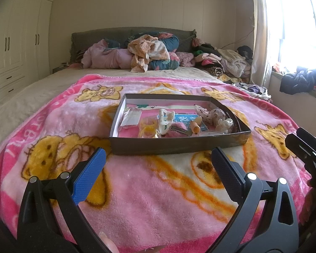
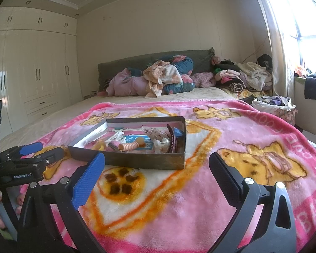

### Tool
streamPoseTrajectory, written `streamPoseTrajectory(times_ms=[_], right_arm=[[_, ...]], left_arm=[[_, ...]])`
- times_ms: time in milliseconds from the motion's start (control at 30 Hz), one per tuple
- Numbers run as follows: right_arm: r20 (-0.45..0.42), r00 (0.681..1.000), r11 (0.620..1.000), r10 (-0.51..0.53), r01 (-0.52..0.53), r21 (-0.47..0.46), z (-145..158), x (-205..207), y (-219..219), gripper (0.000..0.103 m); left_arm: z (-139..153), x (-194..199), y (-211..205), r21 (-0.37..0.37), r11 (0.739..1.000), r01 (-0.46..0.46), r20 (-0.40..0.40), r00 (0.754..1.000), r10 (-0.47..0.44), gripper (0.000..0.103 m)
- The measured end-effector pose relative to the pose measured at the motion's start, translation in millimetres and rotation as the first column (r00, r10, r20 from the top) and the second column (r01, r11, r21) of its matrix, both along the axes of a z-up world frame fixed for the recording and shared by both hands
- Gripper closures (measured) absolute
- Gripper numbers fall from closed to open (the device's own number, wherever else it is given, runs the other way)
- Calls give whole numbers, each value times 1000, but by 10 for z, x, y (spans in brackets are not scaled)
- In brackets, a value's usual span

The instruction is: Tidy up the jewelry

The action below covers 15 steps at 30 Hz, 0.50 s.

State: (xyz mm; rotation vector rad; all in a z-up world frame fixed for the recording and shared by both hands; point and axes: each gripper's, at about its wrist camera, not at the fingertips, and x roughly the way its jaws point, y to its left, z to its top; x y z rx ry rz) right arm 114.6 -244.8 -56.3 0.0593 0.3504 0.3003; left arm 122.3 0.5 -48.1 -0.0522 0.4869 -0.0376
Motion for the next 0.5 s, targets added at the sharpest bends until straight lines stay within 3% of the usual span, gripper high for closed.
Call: streamPoseTrajectory(times_ms=[500], right_arm=[[14, 1000, 1000, 9, -8, -13, 51, -9, 35, 6]], left_arm=[[1, -5, 1, 0, 1000, -3, -1, 1000, 3, 11]])
